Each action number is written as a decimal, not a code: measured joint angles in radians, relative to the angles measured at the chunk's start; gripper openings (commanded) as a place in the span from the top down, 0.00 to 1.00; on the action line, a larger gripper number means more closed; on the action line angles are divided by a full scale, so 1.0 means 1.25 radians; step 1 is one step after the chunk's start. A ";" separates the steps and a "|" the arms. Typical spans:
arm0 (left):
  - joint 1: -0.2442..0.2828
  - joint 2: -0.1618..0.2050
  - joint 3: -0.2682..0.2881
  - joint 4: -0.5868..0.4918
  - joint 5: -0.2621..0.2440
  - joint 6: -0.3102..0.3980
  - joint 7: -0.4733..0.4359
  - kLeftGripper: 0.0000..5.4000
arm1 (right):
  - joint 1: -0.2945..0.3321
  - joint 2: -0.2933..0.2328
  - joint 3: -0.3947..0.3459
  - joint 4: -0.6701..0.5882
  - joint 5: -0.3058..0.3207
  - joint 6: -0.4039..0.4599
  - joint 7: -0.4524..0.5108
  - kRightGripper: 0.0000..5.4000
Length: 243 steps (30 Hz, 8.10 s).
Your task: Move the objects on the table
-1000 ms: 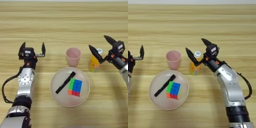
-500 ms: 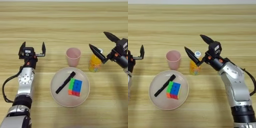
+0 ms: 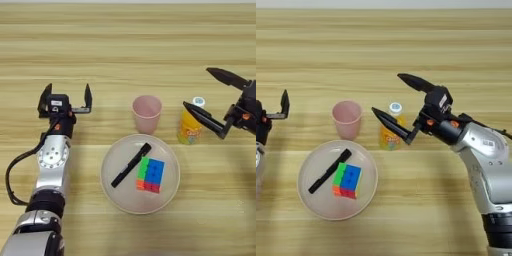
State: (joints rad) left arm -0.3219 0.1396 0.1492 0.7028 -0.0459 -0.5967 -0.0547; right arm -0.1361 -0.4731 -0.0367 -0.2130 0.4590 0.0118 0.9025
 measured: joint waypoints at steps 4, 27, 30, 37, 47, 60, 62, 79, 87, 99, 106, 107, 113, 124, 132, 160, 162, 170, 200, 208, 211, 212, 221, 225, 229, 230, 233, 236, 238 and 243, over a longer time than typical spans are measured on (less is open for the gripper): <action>0.000 -0.001 -0.002 -0.004 0.001 0.000 0.002 0.00 | 0.008 -0.027 -0.004 -0.007 0.018 0.018 0.035 0.01; 0.000 0.000 -0.005 -0.004 0.001 0.000 0.003 0.00 | 0.052 -0.089 0.148 0.020 -0.077 0.020 0.179 0.01; 0.000 0.000 -0.005 -0.004 0.001 0.000 0.003 0.00 | 0.052 -0.082 0.168 0.035 -0.097 0.005 0.178 0.01; 0.000 0.000 -0.005 -0.003 0.001 0.000 0.003 0.00 | 0.052 -0.063 0.212 0.082 -0.140 -0.020 0.171 0.01; -0.003 0.000 -0.005 -0.002 0.001 0.000 0.004 0.00 | 0.031 -0.050 0.261 0.136 -0.197 -0.027 0.169 0.01; -0.006 -0.001 -0.006 -0.003 0.001 0.001 0.006 0.00 | -0.029 -0.017 0.321 0.189 -0.276 -0.010 0.135 0.01; -0.006 -0.002 -0.006 -0.003 0.001 0.001 0.007 0.00 | -0.039 -0.001 0.326 0.209 -0.290 0.002 0.116 0.01; -0.005 -0.003 -0.010 -0.012 0.001 0.001 0.011 0.00 | -0.044 0.035 0.371 0.256 -0.330 0.039 0.099 0.01; -0.005 -0.004 -0.012 -0.019 0.001 0.001 0.017 0.00 | -0.045 0.048 0.375 0.297 -0.349 0.038 0.084 0.20; -0.004 -0.005 -0.015 -0.020 0.001 0.001 0.021 0.00 | -0.065 0.064 0.383 0.366 -0.377 0.033 0.071 0.39; -0.004 -0.005 -0.015 -0.022 0.001 0.001 0.021 0.00 | -0.067 0.066 0.383 0.371 -0.378 0.029 0.071 0.39; -0.004 -0.005 -0.015 -0.022 0.001 0.001 0.021 0.00 | -0.067 0.066 0.383 0.371 -0.378 0.029 0.071 0.39; -0.004 -0.005 -0.015 -0.022 0.001 0.001 0.021 0.00 | -0.067 0.070 0.384 0.373 -0.379 0.022 0.071 0.39; -0.004 -0.005 -0.015 -0.021 0.001 0.001 0.021 0.00 | -0.067 0.068 0.347 0.295 -0.337 0.049 0.087 0.39; -0.002 -0.005 -0.014 -0.024 -0.011 0.004 -0.012 0.00 | -0.070 0.034 0.290 0.205 -0.282 0.096 0.102 0.39; 0.278 0.249 -0.196 -0.822 -0.435 0.557 -0.703 0.00 | -0.101 -0.185 0.161 0.102 -0.159 0.194 0.271 0.39; 0.278 0.254 -0.203 -0.823 -0.443 0.575 -0.730 0.00 | -0.107 -0.198 0.161 0.102 -0.158 0.189 0.297 0.39; 0.263 0.275 -0.258 -0.818 -0.437 0.616 -0.793 0.00 | -0.123 -0.231 0.155 0.035 -0.121 0.189 0.353 0.39; 0.234 0.244 -0.329 -0.800 -0.348 0.598 -0.805 0.06 | -0.120 -0.266 0.201 -0.130 -0.090 0.243 0.363 0.39; 0.234 0.240 -0.329 -0.813 -0.355 0.599 -0.805 0.18 | -0.120 -0.266 0.213 -0.131 -0.090 0.243 0.354 0.39; 0.234 0.238 -0.331 -0.813 -0.355 0.599 -0.805 0.23 | -0.120 -0.265 0.214 -0.133 -0.090 0.244 0.350 0.39; 0.234 0.238 -0.332 -0.813 -0.355 0.599 -0.806 0.25 | -0.120 -0.265 0.215 -0.133 -0.090 0.244 0.349 0.39; 0.234 0.228 -0.343 -0.813 -0.355 0.601 -0.807 0.39 | -0.121 -0.265 0.216 -0.143 -0.078 0.262 0.348 0.39; 0.234 0.228 -0.343 -0.813 -0.354 0.601 -0.807 0.39 | -0.122 -0.265 0.216 -0.144 -0.077 0.265 0.348 0.39; 0.234 0.229 -0.343 -0.813 -0.354 0.601 -0.807 0.39 | -0.126 -0.264 0.217 -0.144 -0.077 0.270 0.347 0.39; 0.234 0.229 -0.343 -0.813 -0.354 0.601 -0.807 0.39 | -0.126 -0.264 0.218 -0.144 -0.077 0.272 0.347 0.39; 0.234 0.229 -0.343 -0.813 -0.354 0.601 -0.807 0.39 | -0.128 -0.264 0.218 -0.145 -0.077 0.279 0.347 0.39; 0.234 0.229 -0.342 -0.813 -0.354 0.601 -0.807 0.39 | -0.128 -0.263 0.218 -0.145 -0.077 0.280 0.347 0.39; 0.234 0.228 -0.342 -0.812 -0.355 0.601 -0.807 0.39 | -0.128 -0.263 0.218 -0.145 -0.077 0.280 0.347 0.39; 0.233 0.228 -0.341 -0.811 -0.355 0.600 -0.807 0.39 | -0.128 -0.263 0.218 -0.145 -0.077 0.280 0.346 0.30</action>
State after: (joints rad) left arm -0.0311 0.4240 -0.2776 -0.3104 -0.4893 0.1537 -1.0635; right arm -0.2963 -0.8016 0.2352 -0.3945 0.3625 0.3619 1.3352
